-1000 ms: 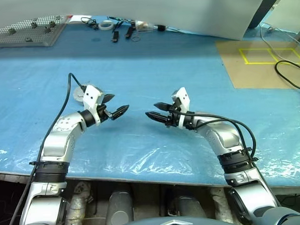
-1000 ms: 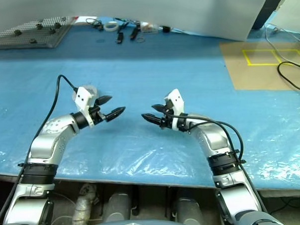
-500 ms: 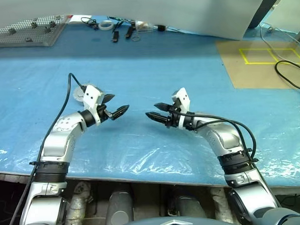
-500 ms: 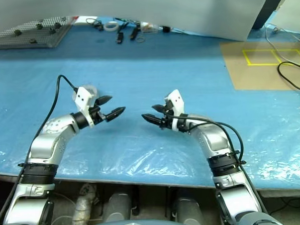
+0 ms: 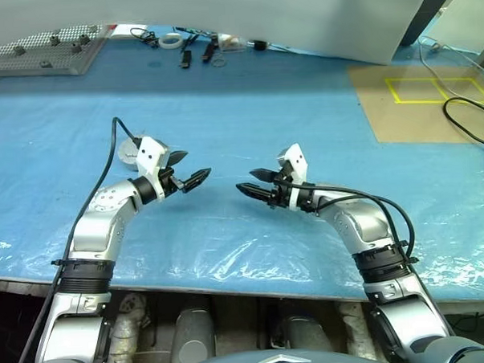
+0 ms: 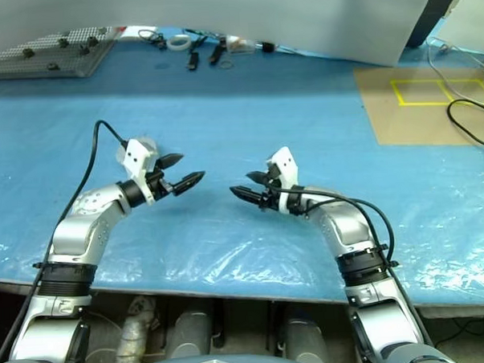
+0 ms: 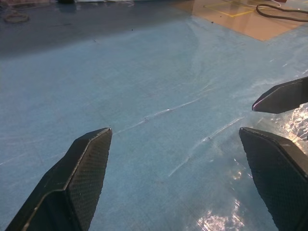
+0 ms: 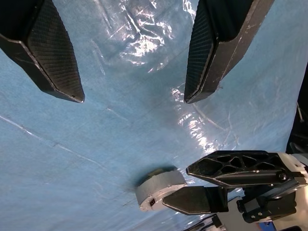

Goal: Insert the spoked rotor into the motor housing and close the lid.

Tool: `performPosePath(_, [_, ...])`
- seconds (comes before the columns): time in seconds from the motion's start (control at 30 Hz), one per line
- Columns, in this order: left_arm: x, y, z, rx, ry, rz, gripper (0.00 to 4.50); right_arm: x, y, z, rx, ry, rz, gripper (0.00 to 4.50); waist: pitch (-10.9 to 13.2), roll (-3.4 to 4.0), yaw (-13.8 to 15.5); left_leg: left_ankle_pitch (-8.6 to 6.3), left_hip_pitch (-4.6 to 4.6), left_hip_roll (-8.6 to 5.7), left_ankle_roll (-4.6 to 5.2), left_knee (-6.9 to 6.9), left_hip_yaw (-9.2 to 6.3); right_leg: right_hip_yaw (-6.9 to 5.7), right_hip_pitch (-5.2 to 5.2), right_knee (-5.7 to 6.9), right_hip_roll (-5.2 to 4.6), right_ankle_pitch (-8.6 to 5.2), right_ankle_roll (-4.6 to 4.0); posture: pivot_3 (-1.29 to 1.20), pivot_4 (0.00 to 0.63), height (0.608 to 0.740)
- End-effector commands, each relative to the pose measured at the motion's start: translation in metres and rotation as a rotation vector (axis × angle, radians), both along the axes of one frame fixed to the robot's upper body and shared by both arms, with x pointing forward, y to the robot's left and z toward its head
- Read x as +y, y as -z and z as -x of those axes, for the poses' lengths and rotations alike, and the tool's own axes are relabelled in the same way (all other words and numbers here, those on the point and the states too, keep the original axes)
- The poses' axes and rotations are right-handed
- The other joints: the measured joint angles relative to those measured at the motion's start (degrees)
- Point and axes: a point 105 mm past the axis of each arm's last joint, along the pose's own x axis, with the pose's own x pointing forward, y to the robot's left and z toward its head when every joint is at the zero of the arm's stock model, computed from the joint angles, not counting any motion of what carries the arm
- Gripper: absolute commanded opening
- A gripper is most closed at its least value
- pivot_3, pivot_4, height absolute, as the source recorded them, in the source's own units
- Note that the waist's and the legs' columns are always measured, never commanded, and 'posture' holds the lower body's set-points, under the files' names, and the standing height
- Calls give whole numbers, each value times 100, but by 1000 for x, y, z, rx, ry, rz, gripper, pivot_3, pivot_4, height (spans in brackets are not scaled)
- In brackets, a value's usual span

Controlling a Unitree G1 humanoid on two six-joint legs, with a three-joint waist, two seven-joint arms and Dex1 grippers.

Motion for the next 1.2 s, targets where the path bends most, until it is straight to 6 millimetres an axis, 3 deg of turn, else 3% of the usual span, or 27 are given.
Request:
performPosePath(0.03, [-1, -14, 1, -53, 13, 13, 4475, 1, -13, 1, -54, -20, -15, 3438, 0, 0, 0, 0, 0, 0, 0, 0, 0, 0, 0, 0, 0, 0, 0, 0, 150, 740])
performPosePath(1.2, [-10, -12, -2, -52, 42, 18, 4475, -3, -14, 2, -59, -14, 7, 3438, 0, 0, 2, 0, 0, 0, 0, 0, 0, 0, 0, 0, 0, 0, 0, 0, 150, 740])
